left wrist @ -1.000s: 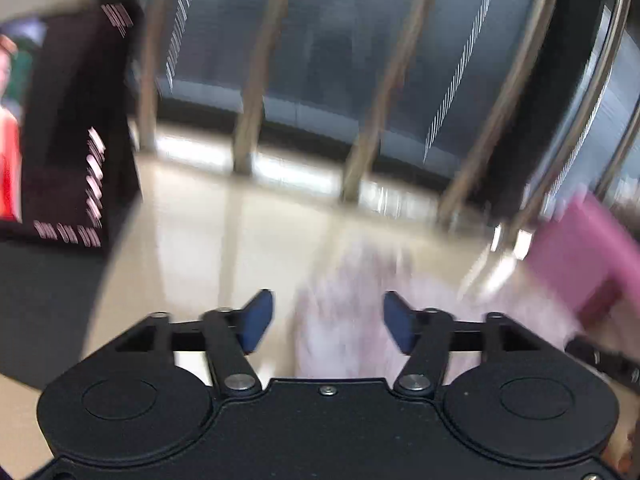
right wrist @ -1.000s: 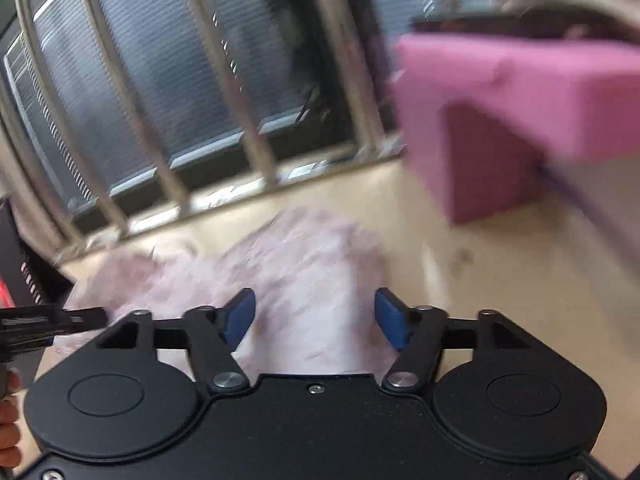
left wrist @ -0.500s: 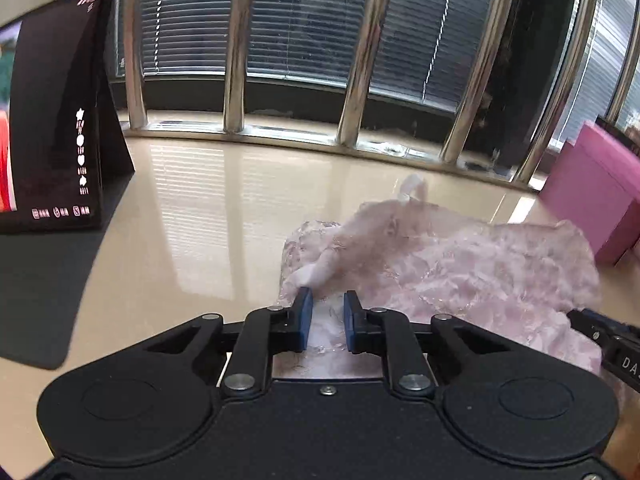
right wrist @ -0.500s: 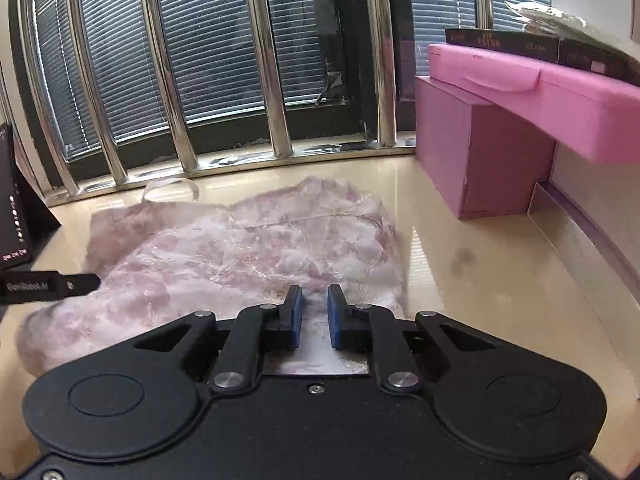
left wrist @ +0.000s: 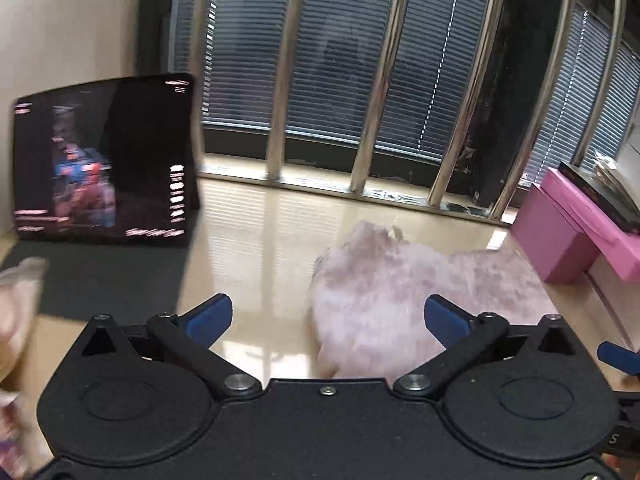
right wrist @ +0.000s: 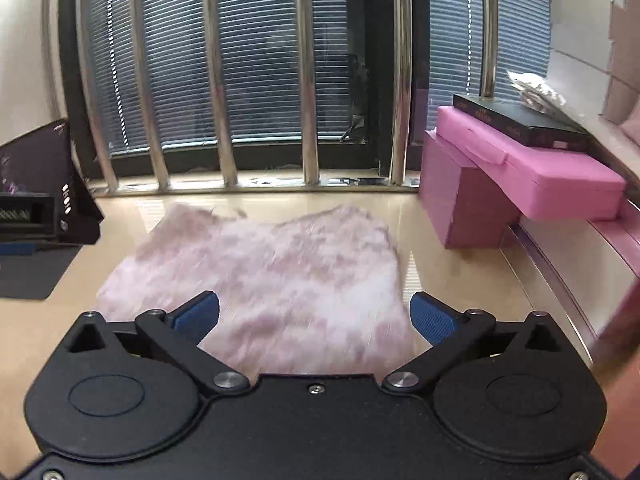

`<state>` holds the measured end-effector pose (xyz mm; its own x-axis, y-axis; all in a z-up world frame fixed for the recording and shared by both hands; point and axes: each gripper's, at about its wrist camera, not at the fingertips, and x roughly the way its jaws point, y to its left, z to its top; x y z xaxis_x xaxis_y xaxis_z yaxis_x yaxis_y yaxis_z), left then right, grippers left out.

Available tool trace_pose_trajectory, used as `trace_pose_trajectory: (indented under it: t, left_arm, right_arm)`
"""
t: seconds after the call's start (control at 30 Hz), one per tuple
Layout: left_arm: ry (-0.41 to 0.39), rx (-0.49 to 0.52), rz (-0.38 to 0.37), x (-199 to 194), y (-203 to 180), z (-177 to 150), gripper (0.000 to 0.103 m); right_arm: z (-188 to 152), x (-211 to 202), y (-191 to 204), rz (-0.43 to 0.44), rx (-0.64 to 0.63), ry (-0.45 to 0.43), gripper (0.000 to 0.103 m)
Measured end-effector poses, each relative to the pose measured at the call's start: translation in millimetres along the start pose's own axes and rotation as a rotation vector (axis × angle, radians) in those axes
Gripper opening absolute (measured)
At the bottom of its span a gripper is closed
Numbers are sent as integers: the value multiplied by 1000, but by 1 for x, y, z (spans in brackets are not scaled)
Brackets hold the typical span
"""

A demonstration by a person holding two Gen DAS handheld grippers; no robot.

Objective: Fold clothes

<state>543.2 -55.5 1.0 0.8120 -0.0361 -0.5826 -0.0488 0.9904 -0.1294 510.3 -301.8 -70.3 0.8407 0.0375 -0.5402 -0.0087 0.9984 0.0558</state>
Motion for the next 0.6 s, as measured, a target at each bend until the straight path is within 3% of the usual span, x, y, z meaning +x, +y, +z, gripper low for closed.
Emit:
trace_pose_trajectory:
  t: [0.27,0.6]
  left_arm:
    - [-9,45,45,-98,25,-53,103]
    - [-9,112,-9,-190,44,-138,103]
  right_arm:
    - [-39,-94,33,3,-15,9,103]
    - [-92,-187,56,28,16,10,103]
